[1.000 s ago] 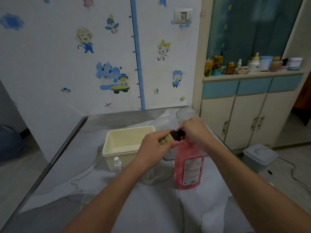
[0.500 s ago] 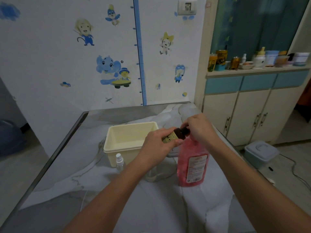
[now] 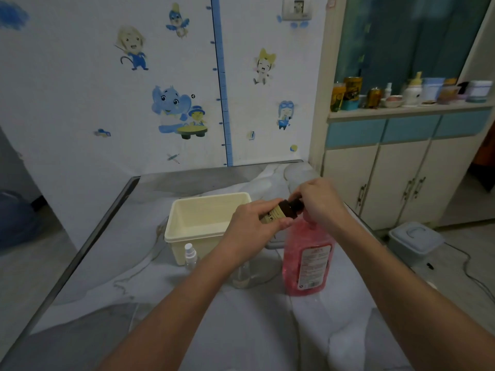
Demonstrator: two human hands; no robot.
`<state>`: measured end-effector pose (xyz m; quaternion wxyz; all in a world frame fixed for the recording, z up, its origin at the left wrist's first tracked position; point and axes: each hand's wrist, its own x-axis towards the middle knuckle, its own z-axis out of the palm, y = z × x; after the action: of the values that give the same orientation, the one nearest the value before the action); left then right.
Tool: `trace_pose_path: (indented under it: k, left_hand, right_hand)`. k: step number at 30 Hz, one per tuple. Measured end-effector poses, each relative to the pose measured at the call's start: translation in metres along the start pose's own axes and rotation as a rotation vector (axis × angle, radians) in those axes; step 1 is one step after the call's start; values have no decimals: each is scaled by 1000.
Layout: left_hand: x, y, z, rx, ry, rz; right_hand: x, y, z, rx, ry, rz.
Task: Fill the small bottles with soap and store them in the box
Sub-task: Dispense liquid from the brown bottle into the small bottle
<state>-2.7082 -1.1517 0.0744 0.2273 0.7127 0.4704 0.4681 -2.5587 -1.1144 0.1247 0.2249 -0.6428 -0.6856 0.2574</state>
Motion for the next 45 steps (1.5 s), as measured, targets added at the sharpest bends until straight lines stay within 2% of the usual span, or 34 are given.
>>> trace_pose_path:
  k: [3,6,7,8,11,13,15,16,19,22,23,24,25,26,28,29,31,32,34,37,38,40,42,43,45]
  left_hand:
    - [-2,0,2,-4,5,-6]
    - [-1,3,1,-1,2,-10]
    - [0,4,-1,5,2,-6]
    - [1,6,-3,13,2,3]
    - [5,10,-6,32,-3,13]
    - [6,11,-5,30,-6,11]
    - [5,8,-4,21,-9,6]
    - [4,6,-2,24,-11,4]
    - [3,2,1,24,-8,3]
    - [2,2,2,29,-10,2]
    - [2,3,1,35,-15,2]
    - [2,4,0,39,-20,3]
    - [2,6,-1,41,-25,2]
    - [3,7,-2,38,-25,-2]
    - [6,10,-6,34,-23,-4]
    - [7,11,-7,44,-30,-3]
    - [8,11,-8,60,-45,-1]
    - [8,10,-8,57,-43,-3]
    - [7,7,-6,40,-32,-10]
    - [5,3,-1,14,-26,-24]
    - [4,2,0,4,-22,-28]
    - [3,3,0,-7,-12,-25]
    - [3,6,-1,4,-17,-24]
    - [4,8,-2,5,-22,-23]
    - [6,11,-5,-3,-24,-16]
  right_hand:
    - [0,5,2,335,129,6]
    - [5,4,0,162,41,-17]
    - [0,-3,-5,178,63,9]
    - [-4,-9,-11,34,40,18]
    - [1,-8,-10,288,-16,38]
    - [2,-5,-11,387,55,46]
    - [1,-8,-9,198,9,33]
    - [-2,-6,-6,140,24,89]
    - [3,2,2,270,39,40]
    - [6,3,5,79,39,-6]
    - [5,4,7,82,42,2]
    - [6,4,3,194,23,57]
    - [8,7,2,256,59,-16]
    - [7,5,-2,320,93,-5]
    - [5,6,-8,230,121,-104]
    - [7,6,-9,76,93,-168]
    - [8,-2,-8,-215,92,-176]
    - [10,-3,-7,-242,100,-156]
    - [7,1,-1,-149,91,-86]
    - [3,2,1,372,117,1]
    - [3,1,2,416,103,15]
    - [9,4,3,56,65,-62]
    - [-5,-7,-4,-70,51,-30]
    - [-5,-7,-6,-51,36,-28]
    - [1,-3,-9,202,23,12]
